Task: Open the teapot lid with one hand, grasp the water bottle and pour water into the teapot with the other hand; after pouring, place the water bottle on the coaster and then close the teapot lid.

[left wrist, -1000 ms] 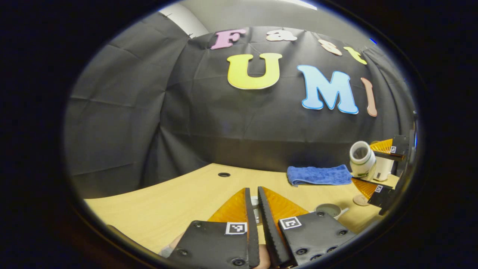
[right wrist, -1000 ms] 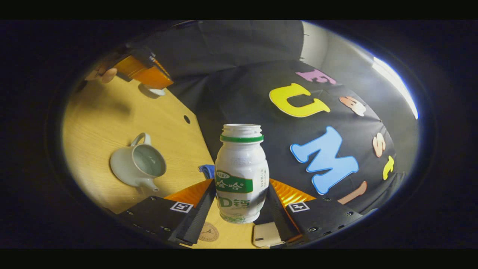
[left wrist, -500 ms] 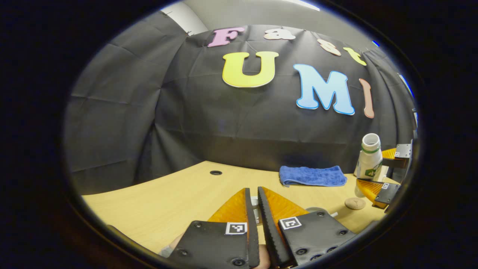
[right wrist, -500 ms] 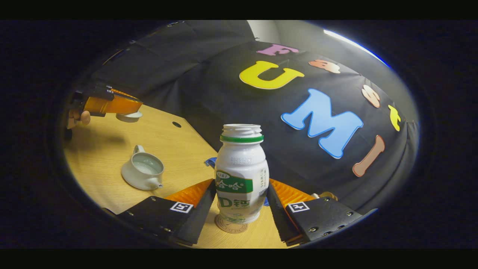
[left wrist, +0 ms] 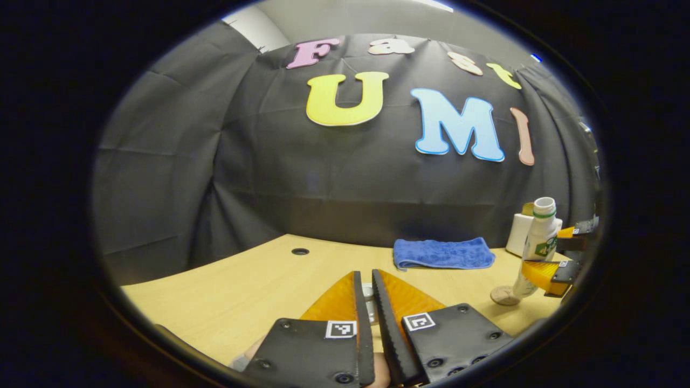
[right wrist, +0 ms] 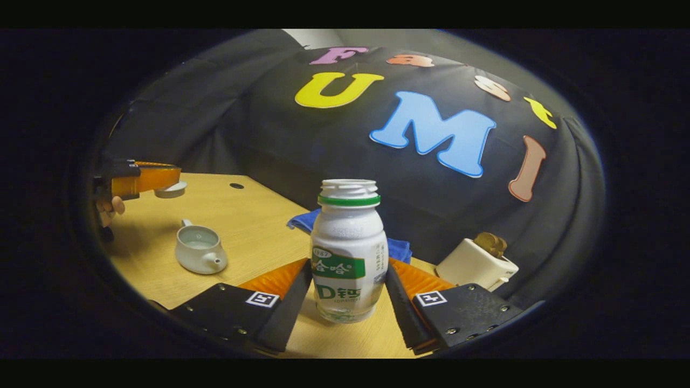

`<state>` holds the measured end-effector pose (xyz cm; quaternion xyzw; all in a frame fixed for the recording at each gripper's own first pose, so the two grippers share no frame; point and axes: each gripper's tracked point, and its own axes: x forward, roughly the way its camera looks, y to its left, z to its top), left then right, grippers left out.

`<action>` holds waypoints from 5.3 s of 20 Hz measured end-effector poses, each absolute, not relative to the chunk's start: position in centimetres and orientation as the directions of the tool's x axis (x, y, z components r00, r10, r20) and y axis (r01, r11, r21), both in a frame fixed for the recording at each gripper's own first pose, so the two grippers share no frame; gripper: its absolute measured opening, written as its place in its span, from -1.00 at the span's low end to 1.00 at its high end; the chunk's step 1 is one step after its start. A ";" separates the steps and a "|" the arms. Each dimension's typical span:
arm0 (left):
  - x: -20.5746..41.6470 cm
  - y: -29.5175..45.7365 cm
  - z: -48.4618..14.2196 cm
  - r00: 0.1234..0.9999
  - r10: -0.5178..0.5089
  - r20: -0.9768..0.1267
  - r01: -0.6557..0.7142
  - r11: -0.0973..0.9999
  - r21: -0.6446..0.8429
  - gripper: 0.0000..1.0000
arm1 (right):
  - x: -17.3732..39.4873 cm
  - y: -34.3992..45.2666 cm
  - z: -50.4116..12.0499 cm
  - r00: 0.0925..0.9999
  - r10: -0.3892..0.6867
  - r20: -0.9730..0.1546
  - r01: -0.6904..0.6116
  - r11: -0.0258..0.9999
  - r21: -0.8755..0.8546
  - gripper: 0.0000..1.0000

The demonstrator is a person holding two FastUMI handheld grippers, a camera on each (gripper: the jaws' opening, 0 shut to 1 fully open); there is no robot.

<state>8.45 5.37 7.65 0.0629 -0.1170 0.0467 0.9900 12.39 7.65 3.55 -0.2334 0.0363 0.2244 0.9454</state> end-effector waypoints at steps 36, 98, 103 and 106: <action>10.9 -3.2 3.4 0.982 -0.132 0.137 0.102 0.974 0.203 0.28 | 12.7 3.8 1.8 0.906 0.341 -0.252 -0.382 0.914 -0.136 0.53; 7.5 0.1 3.6 0.977 -0.031 0.211 -0.001 0.989 0.150 0.55 | 18.7 5.1 1.6 0.910 0.346 -0.230 -0.361 0.932 -0.023 0.55; 7.5 0.2 3.5 0.977 -0.029 0.213 -0.002 0.989 0.145 0.55 | 18.4 5.3 1.1 0.901 0.362 -0.239 -0.376 0.926 -0.018 0.58; 7.5 0.2 3.6 0.977 -0.028 0.213 -0.003 0.989 0.145 -0.36 | 18.2 5.5 1.4 0.897 0.375 -0.235 -0.389 0.921 -0.013 0.65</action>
